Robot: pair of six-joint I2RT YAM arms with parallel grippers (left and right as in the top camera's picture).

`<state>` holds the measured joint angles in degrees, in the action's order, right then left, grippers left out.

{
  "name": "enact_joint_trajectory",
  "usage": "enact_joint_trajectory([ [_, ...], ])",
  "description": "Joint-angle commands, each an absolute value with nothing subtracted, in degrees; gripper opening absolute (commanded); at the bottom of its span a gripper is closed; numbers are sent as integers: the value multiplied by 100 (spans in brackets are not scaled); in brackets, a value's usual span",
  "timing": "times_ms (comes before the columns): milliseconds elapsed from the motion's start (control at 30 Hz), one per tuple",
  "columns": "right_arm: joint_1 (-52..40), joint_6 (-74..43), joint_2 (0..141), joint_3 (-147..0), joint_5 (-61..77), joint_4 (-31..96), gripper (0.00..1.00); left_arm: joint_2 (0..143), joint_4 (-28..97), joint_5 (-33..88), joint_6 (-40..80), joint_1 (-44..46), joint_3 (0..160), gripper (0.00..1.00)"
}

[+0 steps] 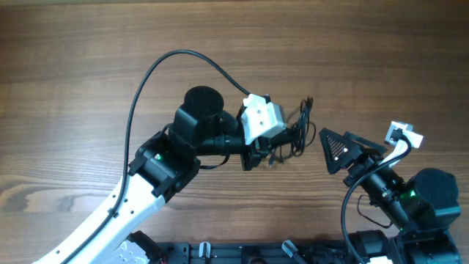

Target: Untangle cables

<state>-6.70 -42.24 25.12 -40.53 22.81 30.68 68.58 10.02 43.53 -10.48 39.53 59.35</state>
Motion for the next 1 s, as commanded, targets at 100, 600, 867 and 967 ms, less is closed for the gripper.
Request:
enact_joint_trajectory([
  [100, -679, -4259, 2491, -4082, 2165, 3081, 100, 6748, 1007, 5555, -1184, 3946, 6007, 4],
  [600, -679, -4239, 2491, -4082, 2137, 3094, 100, 6748, 1007, 5568, -1466, 3946, 6007, 4],
  [867, -679, -4239, 2491, -4082, 2139, 3096, 100, 6748, 1004, 5546, -1483, 3946, 6007, 4],
  [967, -679, -4239, 2491, -4082, 2139, 3118, 100, 6748, 1009, 5544, -1627, 3946, 6007, 4],
])
